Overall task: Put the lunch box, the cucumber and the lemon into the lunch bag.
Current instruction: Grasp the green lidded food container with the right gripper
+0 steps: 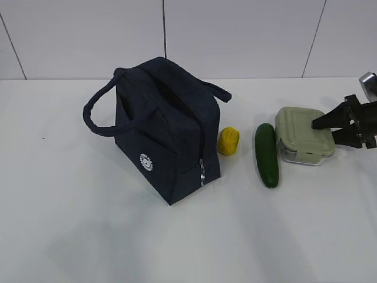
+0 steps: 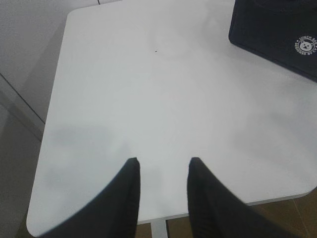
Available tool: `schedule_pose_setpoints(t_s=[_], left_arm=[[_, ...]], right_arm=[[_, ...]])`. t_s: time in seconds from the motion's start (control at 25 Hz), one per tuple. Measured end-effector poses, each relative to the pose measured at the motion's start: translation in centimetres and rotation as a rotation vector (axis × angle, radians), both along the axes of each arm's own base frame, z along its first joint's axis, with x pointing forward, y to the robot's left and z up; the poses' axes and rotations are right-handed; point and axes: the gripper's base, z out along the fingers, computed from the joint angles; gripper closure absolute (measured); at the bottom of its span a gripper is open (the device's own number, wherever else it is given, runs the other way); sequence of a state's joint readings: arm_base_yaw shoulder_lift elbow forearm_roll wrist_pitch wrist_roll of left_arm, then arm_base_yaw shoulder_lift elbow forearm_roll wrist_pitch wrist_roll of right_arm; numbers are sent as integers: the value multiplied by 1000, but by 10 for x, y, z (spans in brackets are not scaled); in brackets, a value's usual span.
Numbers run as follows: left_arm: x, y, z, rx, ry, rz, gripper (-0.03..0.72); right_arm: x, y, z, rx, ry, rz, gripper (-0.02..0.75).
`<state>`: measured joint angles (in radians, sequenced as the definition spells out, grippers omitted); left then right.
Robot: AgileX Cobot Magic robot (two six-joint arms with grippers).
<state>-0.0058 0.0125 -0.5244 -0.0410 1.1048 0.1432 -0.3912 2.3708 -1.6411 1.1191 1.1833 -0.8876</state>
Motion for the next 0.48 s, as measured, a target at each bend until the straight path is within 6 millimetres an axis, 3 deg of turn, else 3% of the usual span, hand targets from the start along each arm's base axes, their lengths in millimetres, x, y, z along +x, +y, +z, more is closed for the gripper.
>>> schedule_pose_setpoints(t_s=[0.16,0.48], left_arm=[[0,0,0,0,0,0,453],[0,0,0,0,0,0,453]], right_arm=[[0,0,0,3,2,2,340],[-1,0,0,5,9,1,355]])
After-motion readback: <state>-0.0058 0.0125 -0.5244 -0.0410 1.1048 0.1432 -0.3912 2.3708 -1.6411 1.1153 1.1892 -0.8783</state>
